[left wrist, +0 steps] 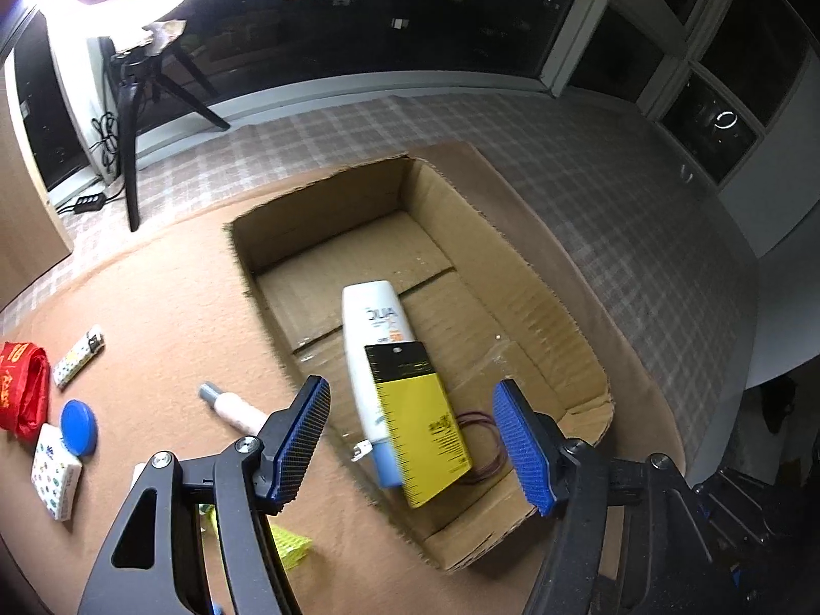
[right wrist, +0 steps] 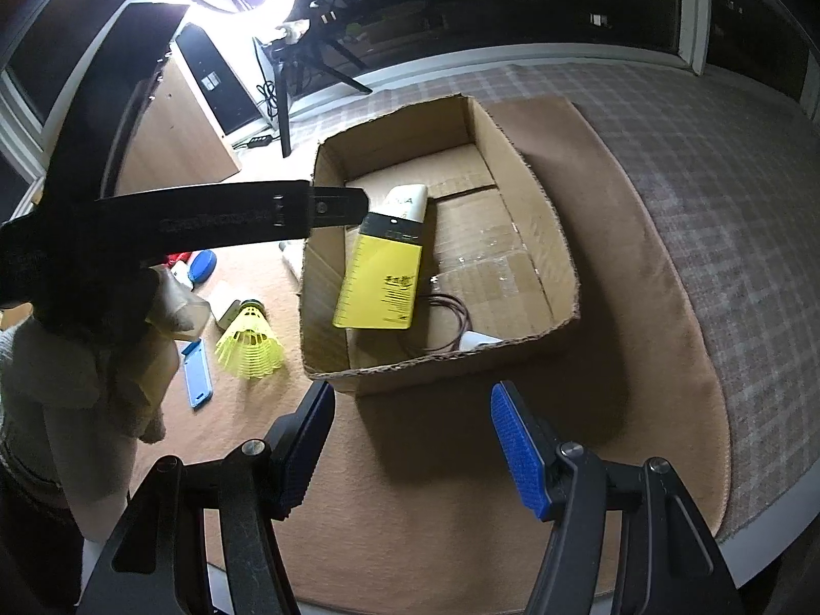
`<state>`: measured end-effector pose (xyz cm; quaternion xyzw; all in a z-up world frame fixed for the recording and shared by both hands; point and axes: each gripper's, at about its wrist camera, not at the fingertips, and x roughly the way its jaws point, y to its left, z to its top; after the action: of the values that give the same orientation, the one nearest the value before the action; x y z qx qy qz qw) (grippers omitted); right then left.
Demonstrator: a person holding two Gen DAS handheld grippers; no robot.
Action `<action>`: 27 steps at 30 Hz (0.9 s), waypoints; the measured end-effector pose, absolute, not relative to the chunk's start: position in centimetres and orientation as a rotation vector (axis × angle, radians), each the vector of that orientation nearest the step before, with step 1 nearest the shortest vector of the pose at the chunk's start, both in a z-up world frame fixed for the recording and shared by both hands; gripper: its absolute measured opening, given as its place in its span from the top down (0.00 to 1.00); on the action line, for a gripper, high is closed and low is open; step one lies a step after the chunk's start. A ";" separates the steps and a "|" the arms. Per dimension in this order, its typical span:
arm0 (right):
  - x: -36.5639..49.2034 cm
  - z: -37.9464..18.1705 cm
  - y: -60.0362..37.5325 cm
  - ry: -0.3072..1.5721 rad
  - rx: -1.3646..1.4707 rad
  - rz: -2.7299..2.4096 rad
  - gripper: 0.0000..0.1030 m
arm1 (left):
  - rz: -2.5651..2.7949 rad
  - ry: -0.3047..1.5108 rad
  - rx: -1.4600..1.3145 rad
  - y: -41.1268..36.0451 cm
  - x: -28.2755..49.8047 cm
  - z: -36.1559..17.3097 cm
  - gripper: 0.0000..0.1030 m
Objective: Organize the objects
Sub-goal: 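Carry the card over the box and open the left tool, then grasp the yellow shuttlecock with the right tool and lift it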
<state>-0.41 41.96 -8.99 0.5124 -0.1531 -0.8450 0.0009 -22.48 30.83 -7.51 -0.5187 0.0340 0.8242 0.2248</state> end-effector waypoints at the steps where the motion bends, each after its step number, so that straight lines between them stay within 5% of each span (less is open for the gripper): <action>1: -0.5 -9.0 41.8 -0.479 1.608 -2.651 0.42 | 2.280 0.087 -1.430 30.3 -22.5 -7.4 0.32; 27: -3.2 -9.1 33.8 -0.414 1.600 -2.526 0.42 | 2.437 -0.063 -1.619 11.3 -22.4 -10.0 0.33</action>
<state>-3.19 33.77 -9.13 0.5290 -0.1369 -0.8352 0.0613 -22.42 11.32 -9.98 -0.5501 -0.0215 0.8279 0.1075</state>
